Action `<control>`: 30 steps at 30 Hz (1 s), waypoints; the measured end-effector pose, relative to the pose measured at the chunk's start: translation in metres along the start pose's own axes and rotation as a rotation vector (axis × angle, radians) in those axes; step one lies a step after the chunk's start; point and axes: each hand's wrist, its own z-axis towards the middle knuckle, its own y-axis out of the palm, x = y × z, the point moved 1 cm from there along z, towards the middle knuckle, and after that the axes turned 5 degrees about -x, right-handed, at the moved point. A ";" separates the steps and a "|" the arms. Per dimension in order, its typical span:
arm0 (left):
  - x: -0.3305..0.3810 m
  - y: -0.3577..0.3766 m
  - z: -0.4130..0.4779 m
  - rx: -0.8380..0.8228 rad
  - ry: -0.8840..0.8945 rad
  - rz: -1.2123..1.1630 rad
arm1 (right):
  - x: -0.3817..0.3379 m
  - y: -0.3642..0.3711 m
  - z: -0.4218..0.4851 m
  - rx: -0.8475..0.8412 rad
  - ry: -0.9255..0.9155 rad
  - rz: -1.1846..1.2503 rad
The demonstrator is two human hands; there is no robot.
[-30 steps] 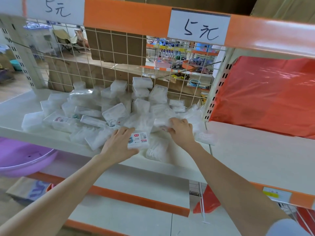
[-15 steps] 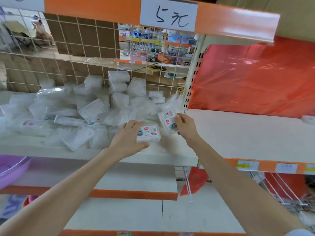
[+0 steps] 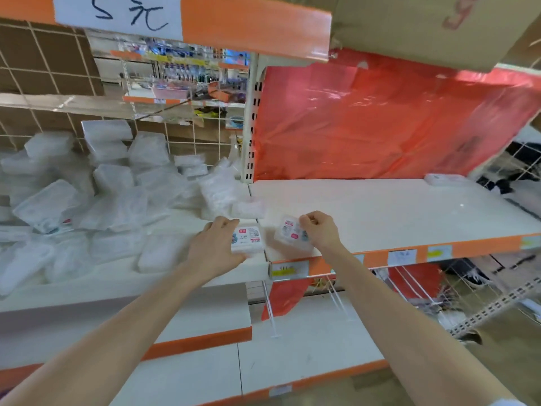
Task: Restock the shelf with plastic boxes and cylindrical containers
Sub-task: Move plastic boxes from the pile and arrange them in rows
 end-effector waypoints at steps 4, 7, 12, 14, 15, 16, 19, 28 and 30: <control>0.019 0.008 0.012 -0.041 -0.026 0.007 | 0.012 -0.013 0.011 -0.042 0.001 -0.120; 0.026 0.014 0.018 -0.061 -0.068 0.014 | 0.017 -0.014 0.019 -0.074 -0.027 -0.169; 0.031 0.022 0.026 -0.080 -0.130 -0.041 | 0.024 -0.011 0.030 -0.119 -0.068 -0.247; 0.031 0.025 0.028 -0.081 -0.130 -0.100 | 0.026 -0.011 0.034 -0.126 -0.101 -0.249; 0.032 0.027 0.029 -0.076 -0.129 -0.121 | 0.026 -0.011 0.035 -0.130 -0.121 -0.241; 0.033 0.028 0.030 -0.069 -0.129 -0.130 | 0.027 -0.012 0.036 -0.138 -0.137 -0.229; 0.034 0.031 0.033 -0.056 -0.117 -0.117 | 0.030 -0.013 0.038 -0.185 -0.166 -0.213; 0.030 0.035 0.033 -0.044 -0.110 -0.095 | 0.030 -0.013 0.031 -0.491 -0.327 -0.555; 0.031 0.033 0.031 -0.010 -0.106 -0.107 | 0.024 -0.015 0.032 -0.456 -0.325 -0.647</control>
